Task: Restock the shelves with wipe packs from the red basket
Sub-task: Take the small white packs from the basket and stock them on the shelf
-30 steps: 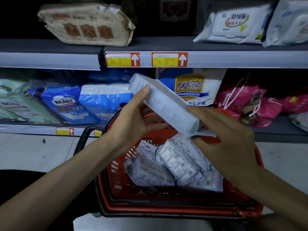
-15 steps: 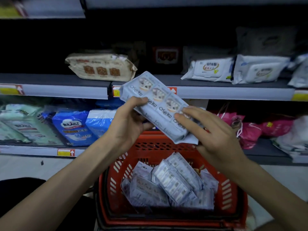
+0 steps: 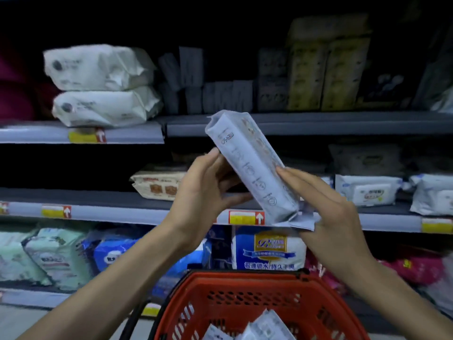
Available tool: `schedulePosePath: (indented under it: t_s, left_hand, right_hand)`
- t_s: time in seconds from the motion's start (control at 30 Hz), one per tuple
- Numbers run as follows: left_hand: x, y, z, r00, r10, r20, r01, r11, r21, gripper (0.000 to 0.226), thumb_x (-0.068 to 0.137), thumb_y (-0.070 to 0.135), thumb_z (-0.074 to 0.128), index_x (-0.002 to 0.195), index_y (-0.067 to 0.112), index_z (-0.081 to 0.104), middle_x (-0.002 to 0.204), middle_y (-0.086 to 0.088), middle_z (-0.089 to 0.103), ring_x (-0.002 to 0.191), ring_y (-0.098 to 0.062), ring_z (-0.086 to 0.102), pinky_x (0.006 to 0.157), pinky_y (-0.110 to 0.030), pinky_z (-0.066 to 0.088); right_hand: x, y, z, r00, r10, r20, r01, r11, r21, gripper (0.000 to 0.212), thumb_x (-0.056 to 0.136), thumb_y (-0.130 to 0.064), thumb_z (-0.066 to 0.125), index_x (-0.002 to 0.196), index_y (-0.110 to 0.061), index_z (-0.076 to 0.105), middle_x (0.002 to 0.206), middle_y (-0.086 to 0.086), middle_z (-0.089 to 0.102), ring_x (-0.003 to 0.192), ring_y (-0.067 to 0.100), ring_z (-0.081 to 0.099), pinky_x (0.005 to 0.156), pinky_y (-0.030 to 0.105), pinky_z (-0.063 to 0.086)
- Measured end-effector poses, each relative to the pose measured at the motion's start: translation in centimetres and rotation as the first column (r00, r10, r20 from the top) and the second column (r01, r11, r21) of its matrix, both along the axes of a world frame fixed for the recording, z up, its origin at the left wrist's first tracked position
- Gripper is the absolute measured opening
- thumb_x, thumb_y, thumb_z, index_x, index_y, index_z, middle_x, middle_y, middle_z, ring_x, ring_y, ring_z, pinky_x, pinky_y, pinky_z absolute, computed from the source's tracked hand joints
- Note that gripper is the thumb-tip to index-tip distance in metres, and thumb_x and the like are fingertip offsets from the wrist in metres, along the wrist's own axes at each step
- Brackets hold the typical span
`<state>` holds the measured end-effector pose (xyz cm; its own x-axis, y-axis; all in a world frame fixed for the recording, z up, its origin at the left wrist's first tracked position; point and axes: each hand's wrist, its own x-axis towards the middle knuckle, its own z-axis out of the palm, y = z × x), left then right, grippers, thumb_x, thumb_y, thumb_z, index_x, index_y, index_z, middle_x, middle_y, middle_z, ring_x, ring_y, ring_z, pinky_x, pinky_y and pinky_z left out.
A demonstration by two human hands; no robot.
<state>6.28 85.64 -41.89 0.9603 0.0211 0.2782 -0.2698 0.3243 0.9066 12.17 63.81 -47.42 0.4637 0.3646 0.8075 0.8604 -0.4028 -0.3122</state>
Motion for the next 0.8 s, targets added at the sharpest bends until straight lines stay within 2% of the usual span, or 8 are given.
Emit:
schedulePosePath:
  t_s: [0.1, 0.23, 0.3, 0.4, 0.5, 0.67, 0.73, 0.8]
  left_hand:
    - [0.9, 0.7, 1.8, 0.995, 0.002, 0.098, -0.016, 0.989, 0.146, 0.06, 0.092, 0.023, 0.04, 0.15, 0.015, 0.052, 0.139, 0.003, 0.066, 0.128, -0.018, 0.063, 0.098, -0.044, 0.058]
    - [2.1, 1.7, 4.3, 0.964, 0.051, 0.259, -0.163, 0.888, 0.43, 0.08, 0.091, -0.02, 0.048, 0.159, 0.023, 0.039, 0.148, 0.004, 0.06, 0.123, -0.019, 0.067, 0.076, -0.022, 0.057]
    - [3.1, 2.6, 5.2, 0.949, 0.072, 0.308, -0.245, 0.783, 0.571, 0.089, 0.091, -0.008, 0.063, 0.162, 0.033, 0.029, 0.146, 0.006, 0.061, 0.122, -0.016, 0.067, 0.077, -0.022, 0.056]
    - [5.5, 4.4, 6.8, 0.919, 0.099, 0.382, -0.365, 0.58, 0.728, 0.097, 0.087, 0.028, 0.078, 0.164, 0.042, 0.02, 0.153, 0.02, 0.05, 0.128, -0.008, 0.062, 0.095, -0.035, 0.058]
    - [8.2, 6.0, 8.2, 0.862, 0.126, 0.492, -0.487, 0.477, 0.732, 0.079, 0.093, 0.026, 0.076, 0.16, 0.034, 0.034, 0.143, 0.016, 0.059, 0.116, -0.003, 0.066, 0.097, -0.045, 0.058]
    - [12.7, 8.6, 10.7, 0.849, 0.126, 0.514, -0.498, 0.517, 0.696, 0.063, 0.096, 0.003, 0.068, 0.152, 0.025, 0.048, 0.126, 0.007, 0.072, 0.109, -0.014, 0.071, 0.096, -0.048, 0.058]
    - [14.6, 9.1, 12.2, 0.832, 0.147, 0.535, -0.528, 0.509, 0.68, 0.052, 0.095, -0.002, 0.065, 0.141, 0.023, 0.059, 0.116, 0.009, 0.074, 0.105, -0.013, 0.072, 0.094, -0.044, 0.059]
    - [16.4, 9.3, 13.7, 0.785, 0.234, 0.574, -0.61, 0.457, 0.647, 0.034, 0.096, 0.003, 0.064, 0.124, 0.022, 0.068, 0.105, 0.009, 0.077, 0.098, -0.01, 0.073, 0.086, -0.041, 0.061]
  right_hand:
    - [0.1, 1.8, 2.4, 0.976, 0.154, -0.156, -0.118, 0.969, 0.218, 0.079, 0.077, 0.011, 0.082, 0.144, -0.023, 0.057, 0.14, -0.012, 0.062, 0.129, -0.005, 0.055, 0.1, 0.015, 0.049]
    - [0.7, 4.2, 6.1, 0.907, 0.291, -0.305, -0.163, 0.909, 0.384, 0.067, 0.081, -0.014, 0.085, 0.141, -0.03, 0.061, 0.131, -0.023, 0.067, 0.124, -0.003, 0.06, 0.098, 0.022, 0.054]
    - [1.6, 5.4, 8.0, 0.902, 0.308, -0.304, -0.164, 0.894, 0.417, 0.062, 0.078, -0.02, 0.086, 0.136, -0.028, 0.065, 0.121, -0.024, 0.071, 0.117, -0.006, 0.063, 0.089, 0.013, 0.053]
    - [3.4, 7.4, 10.3, 0.881, 0.343, -0.327, -0.166, 0.87, 0.465, 0.051, 0.078, -0.017, 0.087, 0.127, -0.024, 0.072, 0.108, -0.02, 0.076, 0.105, -0.003, 0.069, 0.079, 0.015, 0.056]
    - [6.0, 9.7, 12.1, 0.894, 0.303, -0.33, -0.125, 0.876, 0.466, 0.039, 0.078, -0.018, 0.088, 0.115, -0.021, 0.077, 0.098, -0.015, 0.079, 0.097, 0.001, 0.073, 0.076, 0.022, 0.058]
    - [10.1, 13.8, 14.9, 0.924, 0.196, -0.328, -0.026, 0.889, 0.457, 0.036, 0.079, -0.022, 0.087, 0.114, -0.026, 0.078, 0.091, -0.015, 0.078, 0.089, -0.002, 0.072, 0.073, 0.02, 0.058]
    - [11.6, 15.4, 16.3, 0.928, 0.143, -0.343, 0.043, 0.875, 0.481, 0.034, 0.081, -0.024, 0.086, 0.114, -0.029, 0.078, 0.087, -0.017, 0.077, 0.081, -0.007, 0.07, 0.069, 0.016, 0.057]
    - [13.7, 17.4, 18.0, 0.923, 0.095, -0.372, 0.114, 0.858, 0.501, 0.023, 0.083, -0.026, 0.085, 0.105, -0.027, 0.078, 0.081, -0.014, 0.075, 0.074, -0.003, 0.07, 0.064, 0.021, 0.059]
